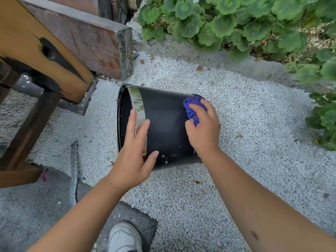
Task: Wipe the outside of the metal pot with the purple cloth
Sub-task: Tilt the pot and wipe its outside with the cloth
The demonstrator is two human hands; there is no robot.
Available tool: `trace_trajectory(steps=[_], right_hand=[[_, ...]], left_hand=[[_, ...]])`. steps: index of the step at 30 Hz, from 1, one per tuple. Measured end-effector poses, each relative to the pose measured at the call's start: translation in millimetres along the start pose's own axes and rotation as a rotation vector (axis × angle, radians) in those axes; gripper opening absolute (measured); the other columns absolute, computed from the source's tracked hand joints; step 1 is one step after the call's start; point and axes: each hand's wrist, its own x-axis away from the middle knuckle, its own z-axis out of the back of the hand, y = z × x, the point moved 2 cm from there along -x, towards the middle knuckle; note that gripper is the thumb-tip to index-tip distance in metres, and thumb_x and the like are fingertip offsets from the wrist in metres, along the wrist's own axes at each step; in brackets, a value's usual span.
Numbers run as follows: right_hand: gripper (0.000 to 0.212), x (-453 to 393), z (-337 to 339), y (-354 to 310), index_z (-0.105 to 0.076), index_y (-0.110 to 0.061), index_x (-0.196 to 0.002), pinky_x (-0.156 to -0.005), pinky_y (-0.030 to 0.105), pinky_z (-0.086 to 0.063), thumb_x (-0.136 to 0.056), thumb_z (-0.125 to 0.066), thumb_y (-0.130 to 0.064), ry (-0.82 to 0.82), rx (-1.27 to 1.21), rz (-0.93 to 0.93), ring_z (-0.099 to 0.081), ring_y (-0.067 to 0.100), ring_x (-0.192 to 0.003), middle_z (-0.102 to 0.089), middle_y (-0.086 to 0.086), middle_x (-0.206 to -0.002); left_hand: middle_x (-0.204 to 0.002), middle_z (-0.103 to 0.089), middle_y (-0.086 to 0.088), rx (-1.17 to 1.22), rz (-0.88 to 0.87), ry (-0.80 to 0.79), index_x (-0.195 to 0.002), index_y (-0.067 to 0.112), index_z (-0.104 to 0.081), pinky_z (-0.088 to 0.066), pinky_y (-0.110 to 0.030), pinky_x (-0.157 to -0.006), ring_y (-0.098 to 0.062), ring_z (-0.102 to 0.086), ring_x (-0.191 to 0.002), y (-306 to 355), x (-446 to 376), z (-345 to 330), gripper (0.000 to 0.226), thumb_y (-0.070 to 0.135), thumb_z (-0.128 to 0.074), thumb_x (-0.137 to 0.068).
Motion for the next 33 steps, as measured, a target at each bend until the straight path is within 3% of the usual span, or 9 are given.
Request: trace_trajectory(steps=[2,4,9,13,19,25,28,31,33], right_hand=[[0.043,-1,3,-15,-0.066,-0.017,-0.122,-0.107,0.043,-0.039,-0.080,-0.061,-0.009,0.018,-0.068,-0.009,-0.047,0.024,-0.128,-0.047,0.005,-0.143],[0.045,3,3,-39,-0.067,-0.019,-0.121,-0.107,0.040,-0.039,-0.077,-0.061,-0.012,0.023,-0.126,0.038,-0.048,0.020,-0.126,-0.049,0.003,-0.141],[0.041,23,-1,-82,-0.068,-0.017,-0.120,-0.104,0.026,-0.032,-0.080,-0.061,-0.021,0.003,-0.155,0.258,-0.050,0.027,-0.119,-0.051,0.010,-0.139],[0.037,27,-7,-68,-0.069,-0.011,-0.120,-0.102,0.032,-0.036,-0.084,-0.066,-0.009,-0.022,-0.061,0.351,-0.052,0.036,-0.117,-0.052,0.016,-0.140],[0.036,17,-4,-14,-0.071,-0.009,-0.116,-0.101,0.030,-0.035,-0.082,-0.063,-0.001,0.068,0.012,0.159,-0.054,0.038,-0.115,-0.054,0.018,-0.137],[0.037,15,0,29,-0.066,-0.014,-0.123,-0.106,0.034,-0.033,-0.088,-0.060,-0.005,0.062,0.038,0.002,-0.044,0.035,-0.126,-0.045,0.011,-0.147],[0.037,16,2,39,-0.062,-0.016,-0.128,-0.106,0.031,-0.029,-0.092,-0.057,-0.009,0.048,0.050,-0.033,-0.039,0.033,-0.131,-0.040,0.009,-0.150],[0.038,16,3,43,-0.061,-0.016,-0.129,-0.109,0.033,-0.031,-0.093,-0.055,-0.009,0.045,0.040,-0.056,-0.038,0.030,-0.134,-0.038,0.008,-0.151],[0.038,12,5,42,-0.061,-0.016,-0.128,-0.111,0.037,-0.034,-0.092,-0.055,-0.009,0.025,0.010,-0.066,-0.038,0.027,-0.135,-0.038,0.007,-0.150]], left_hand=[[-0.164,0.010,-0.019,0.060,0.025,-0.026,-0.155,-0.002,-0.014,-0.020,-0.045,-0.123,-0.019,0.007,-0.154,4,-11,-1,0.080,0.042,-0.049,-0.098],[-0.166,0.006,-0.017,0.073,0.035,-0.021,-0.156,-0.002,-0.008,-0.014,-0.057,-0.121,-0.025,0.006,-0.154,10,-26,0,0.084,0.057,-0.033,-0.101],[-0.166,-0.001,-0.016,0.129,0.090,0.020,-0.156,-0.002,-0.011,-0.007,-0.051,-0.124,-0.026,0.002,-0.155,12,-53,3,0.090,0.067,-0.016,-0.098],[-0.166,0.002,-0.018,0.147,0.071,0.041,-0.156,-0.003,-0.011,-0.004,-0.028,-0.123,-0.017,0.003,-0.154,8,-50,0,0.088,0.065,-0.018,-0.099],[-0.166,-0.001,-0.009,0.157,0.103,0.081,-0.157,0.002,-0.015,-0.012,-0.031,-0.123,-0.010,0.000,-0.154,-2,-43,3,0.083,0.062,-0.025,-0.100],[-0.150,-0.044,-0.017,0.135,0.170,0.310,-0.136,-0.001,-0.049,-0.037,-0.037,-0.113,-0.025,-0.043,-0.139,8,-30,4,0.055,0.034,-0.049,-0.093],[-0.163,-0.023,-0.010,0.100,0.119,0.153,-0.147,0.004,-0.039,-0.043,-0.023,-0.105,-0.023,-0.038,-0.144,9,-19,2,0.067,0.039,-0.052,-0.092],[-0.167,0.009,-0.001,0.105,0.079,-0.018,-0.157,0.009,-0.015,-0.060,-0.042,-0.084,-0.007,-0.039,-0.133,14,-9,-6,0.078,0.035,-0.052,-0.094],[-0.166,0.012,0.005,0.107,0.085,-0.004,-0.157,0.017,-0.015,-0.060,-0.042,-0.069,-0.008,-0.041,-0.116,17,-12,-7,0.072,0.022,-0.051,-0.095]])
